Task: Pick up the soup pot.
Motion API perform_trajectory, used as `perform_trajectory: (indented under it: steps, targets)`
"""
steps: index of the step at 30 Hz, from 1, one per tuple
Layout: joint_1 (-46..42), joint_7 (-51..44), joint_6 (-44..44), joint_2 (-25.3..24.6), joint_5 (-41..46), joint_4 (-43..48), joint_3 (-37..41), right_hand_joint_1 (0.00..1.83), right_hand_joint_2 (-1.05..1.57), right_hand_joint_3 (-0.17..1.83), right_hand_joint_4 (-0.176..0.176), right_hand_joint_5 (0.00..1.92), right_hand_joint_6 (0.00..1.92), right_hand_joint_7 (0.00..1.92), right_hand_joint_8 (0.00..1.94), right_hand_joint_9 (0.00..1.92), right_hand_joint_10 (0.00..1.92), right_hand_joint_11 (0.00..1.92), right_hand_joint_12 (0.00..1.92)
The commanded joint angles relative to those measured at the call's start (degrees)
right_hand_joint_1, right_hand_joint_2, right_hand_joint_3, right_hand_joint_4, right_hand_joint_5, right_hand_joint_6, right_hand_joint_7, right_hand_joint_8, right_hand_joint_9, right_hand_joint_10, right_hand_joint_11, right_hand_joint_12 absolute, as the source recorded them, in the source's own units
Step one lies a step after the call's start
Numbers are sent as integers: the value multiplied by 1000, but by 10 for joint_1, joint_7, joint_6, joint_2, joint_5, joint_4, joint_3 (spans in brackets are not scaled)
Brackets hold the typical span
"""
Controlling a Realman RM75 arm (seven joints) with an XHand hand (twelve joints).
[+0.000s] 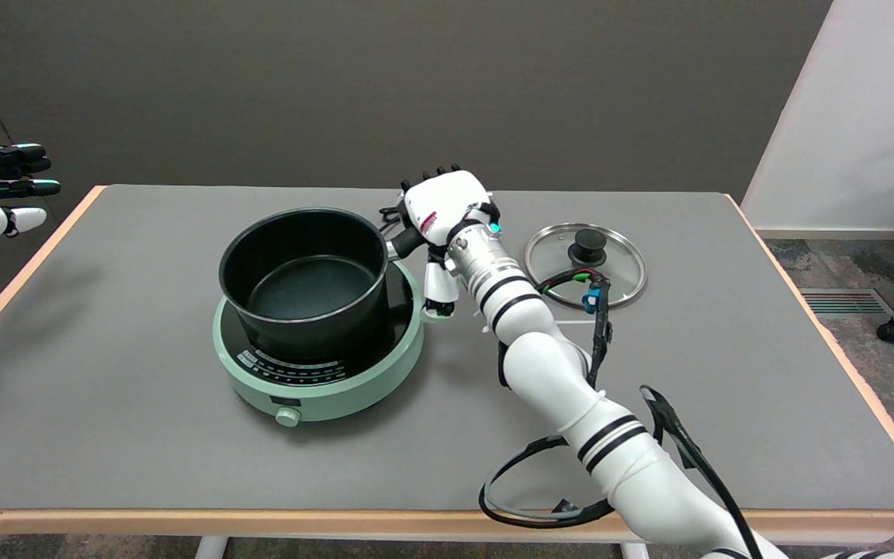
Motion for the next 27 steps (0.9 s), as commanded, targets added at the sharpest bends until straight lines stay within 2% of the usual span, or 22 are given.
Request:
perform_trajectory:
  steps: [1,8,10,13,21,25,27]
  targets:
    - [4,0,-3,2,15,0,2,1116,-764,1190,38,958,958,958,958,958,958,958,958]
    - [5,0,-3,5,15,3,2,1091,-725,1058,2,1095,1095,1095,1095,1095,1095,1095,1095]
    - [5,0,-3,6,15,3,2,1095,-685,967,-23,1197,1197,1197,1197,1197,1197,1197,1197]
    - [5,0,-3,6,21,2,2,1101,-654,934,-49,1301,1301,1301,1301,1301,1301,1301,1301]
    - [5,0,-3,6,24,-4,0,1083,-612,966,-73,1402,1402,1402,1402,1402,1402,1402,1402]
    - [5,0,-3,9,55,-7,0,1090,-554,917,-92,1580,1580,1580,1580,1580,1580,1580,1580]
    - [5,0,-3,9,68,-10,0,1111,-523,923,-65,1737,1737,1737,1737,1737,1737,1737,1737]
